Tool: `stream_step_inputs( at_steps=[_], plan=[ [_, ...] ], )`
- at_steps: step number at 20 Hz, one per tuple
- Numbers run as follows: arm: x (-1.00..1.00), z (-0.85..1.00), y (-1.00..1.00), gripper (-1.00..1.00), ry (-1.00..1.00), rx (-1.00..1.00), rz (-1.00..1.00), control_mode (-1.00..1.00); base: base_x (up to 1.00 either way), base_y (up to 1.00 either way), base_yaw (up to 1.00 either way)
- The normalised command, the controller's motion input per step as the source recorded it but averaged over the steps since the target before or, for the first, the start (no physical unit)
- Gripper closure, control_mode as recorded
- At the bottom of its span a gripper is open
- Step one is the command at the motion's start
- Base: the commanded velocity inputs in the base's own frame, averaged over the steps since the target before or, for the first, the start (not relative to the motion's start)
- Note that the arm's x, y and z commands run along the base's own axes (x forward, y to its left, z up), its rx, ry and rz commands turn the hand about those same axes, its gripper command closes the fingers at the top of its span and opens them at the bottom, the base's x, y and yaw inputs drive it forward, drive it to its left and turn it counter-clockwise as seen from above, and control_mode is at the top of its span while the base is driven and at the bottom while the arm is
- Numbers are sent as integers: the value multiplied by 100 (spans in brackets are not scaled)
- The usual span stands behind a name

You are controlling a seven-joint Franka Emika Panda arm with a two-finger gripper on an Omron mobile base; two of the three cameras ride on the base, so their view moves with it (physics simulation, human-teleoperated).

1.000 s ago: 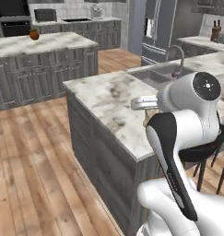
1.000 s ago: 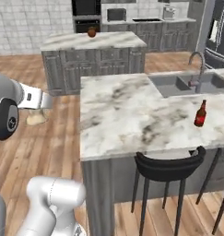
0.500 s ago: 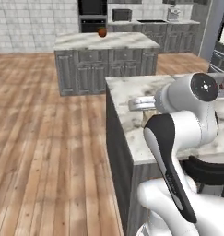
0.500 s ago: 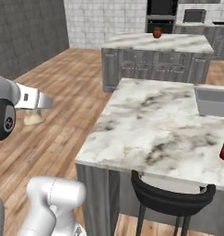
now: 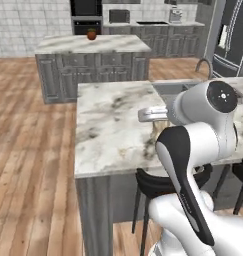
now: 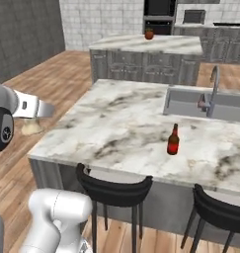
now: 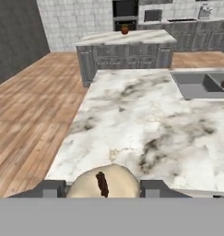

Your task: Get the candle and the beer from the cabinet and move them to the dining counter.

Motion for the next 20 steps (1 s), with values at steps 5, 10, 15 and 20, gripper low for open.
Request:
stream_step_inputs(
  at_steps=[5, 10, 15, 20],
  plan=[
    [0, 0, 0, 100, 0, 0, 0, 100, -4, -100, -6],
    [0, 0, 0, 100, 0, 0, 0, 100, 3, -100, -11],
    [0, 0, 0, 100, 0, 0, 0, 100, 0, -100, -15],
    [0, 0, 0, 100, 0, 0, 0, 100, 1, -99, -24]
  ],
)
